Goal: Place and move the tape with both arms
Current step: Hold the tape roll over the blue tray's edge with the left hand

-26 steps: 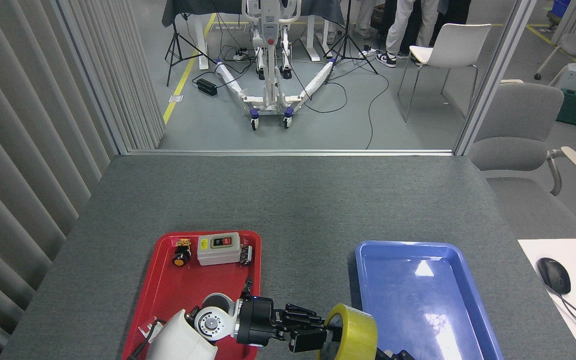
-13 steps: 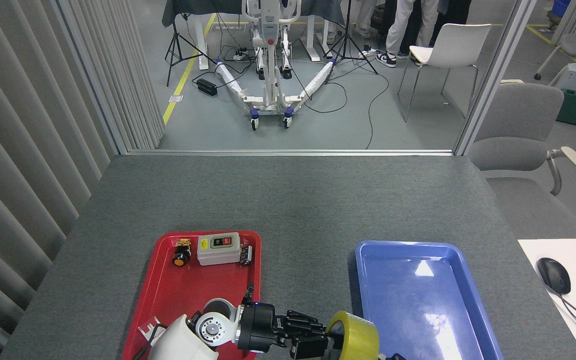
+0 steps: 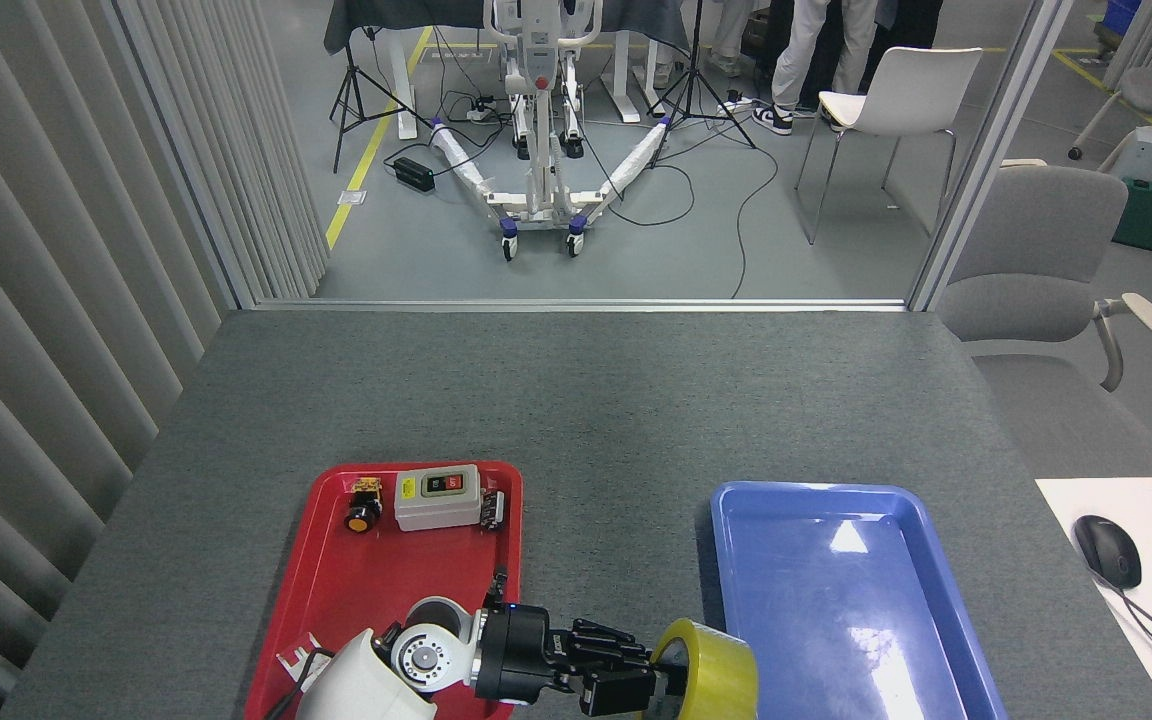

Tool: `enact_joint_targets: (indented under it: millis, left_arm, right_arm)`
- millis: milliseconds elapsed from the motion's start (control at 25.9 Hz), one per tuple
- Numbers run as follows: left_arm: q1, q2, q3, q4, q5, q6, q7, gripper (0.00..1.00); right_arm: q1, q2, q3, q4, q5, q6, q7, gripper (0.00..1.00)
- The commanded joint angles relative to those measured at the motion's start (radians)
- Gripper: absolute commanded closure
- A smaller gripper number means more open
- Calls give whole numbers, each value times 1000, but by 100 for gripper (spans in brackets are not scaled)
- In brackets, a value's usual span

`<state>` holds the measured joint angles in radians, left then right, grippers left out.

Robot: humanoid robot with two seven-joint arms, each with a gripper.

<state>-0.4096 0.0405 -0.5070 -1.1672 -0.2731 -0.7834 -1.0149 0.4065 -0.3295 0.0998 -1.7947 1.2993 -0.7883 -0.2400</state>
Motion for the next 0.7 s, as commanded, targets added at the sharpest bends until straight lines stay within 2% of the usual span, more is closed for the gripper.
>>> enact_joint_targets:
  millis: [0,155,387,503,657]
  left_arm:
    - [0,4,-1,-9,0,-2,-1,90]
    - [3,-1,-1,-11,-1,-2,-1,92]
    - [6,-1,-2,-12,-1,-2,-1,96]
    - [6,-1,-2,-12,-1,-2,-2,98]
    - [20,-1,-4,-28,-3,-2,-1,100]
  right_arm:
    - [3,1,-3,0,0,3,7,45]
    - [3,1,-2,0,0,3,8,60]
    - [3,0,-2,0,2,3,8,76]
    - [3,0,-2,0,2,3,8,82]
    - [3,0,-2,0,2,3,8,84]
